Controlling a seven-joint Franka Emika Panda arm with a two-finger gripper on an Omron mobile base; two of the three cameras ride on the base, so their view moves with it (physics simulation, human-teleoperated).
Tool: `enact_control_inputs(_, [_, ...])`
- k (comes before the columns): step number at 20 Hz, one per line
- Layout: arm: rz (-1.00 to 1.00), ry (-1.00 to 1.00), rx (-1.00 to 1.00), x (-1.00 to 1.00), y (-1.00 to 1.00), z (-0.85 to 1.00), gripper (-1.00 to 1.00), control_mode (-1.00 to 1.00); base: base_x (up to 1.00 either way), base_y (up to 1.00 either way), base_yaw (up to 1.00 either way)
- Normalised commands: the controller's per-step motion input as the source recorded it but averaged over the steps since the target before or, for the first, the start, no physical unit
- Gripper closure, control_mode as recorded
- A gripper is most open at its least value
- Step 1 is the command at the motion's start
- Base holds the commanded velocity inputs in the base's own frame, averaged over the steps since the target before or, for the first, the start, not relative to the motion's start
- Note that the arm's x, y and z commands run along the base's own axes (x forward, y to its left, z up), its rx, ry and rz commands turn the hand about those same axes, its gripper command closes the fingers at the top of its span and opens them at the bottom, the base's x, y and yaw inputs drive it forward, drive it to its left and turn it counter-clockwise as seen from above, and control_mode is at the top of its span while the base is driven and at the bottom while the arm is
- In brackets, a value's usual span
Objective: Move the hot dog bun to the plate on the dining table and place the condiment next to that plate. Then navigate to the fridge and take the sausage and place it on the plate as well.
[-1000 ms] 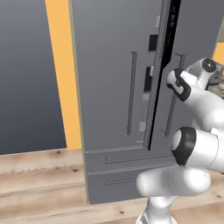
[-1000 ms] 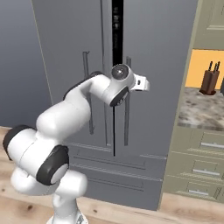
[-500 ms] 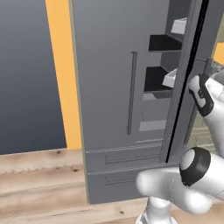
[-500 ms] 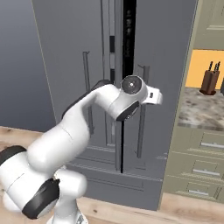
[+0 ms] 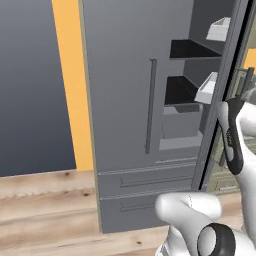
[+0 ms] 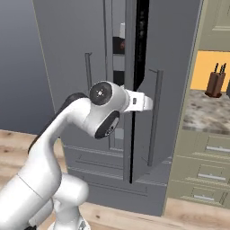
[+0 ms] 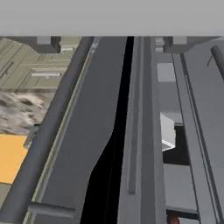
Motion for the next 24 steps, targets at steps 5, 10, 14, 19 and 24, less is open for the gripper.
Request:
enact_control_inputs(5, [0.02,0.07,-0.30,-0.25,0.90,0.49,-1.00,-1.00,0.00,0.00,0.00])
enact_control_inputs(10, [0.01,0.17,-0.30,0.22,0.88,0.13,-1.00,-1.00,0.00,0.00,0.00])
enact_control_inputs(14, [0.03,0.09,-0.14,0.68,0.40,0.02,-1.00,-1.00,0.00,0.00,0.00])
enact_control_inputs(19, [0.00,0.10,-0.03,0.86,0.01,0.06,-1.00,-1.00,0.00,0.00,0.00])
enact_control_inputs(24, [0.00,0.10,-0.01,0.85,-0.02,0.00,-1.00,-1.00,0.00,0.00,0.00])
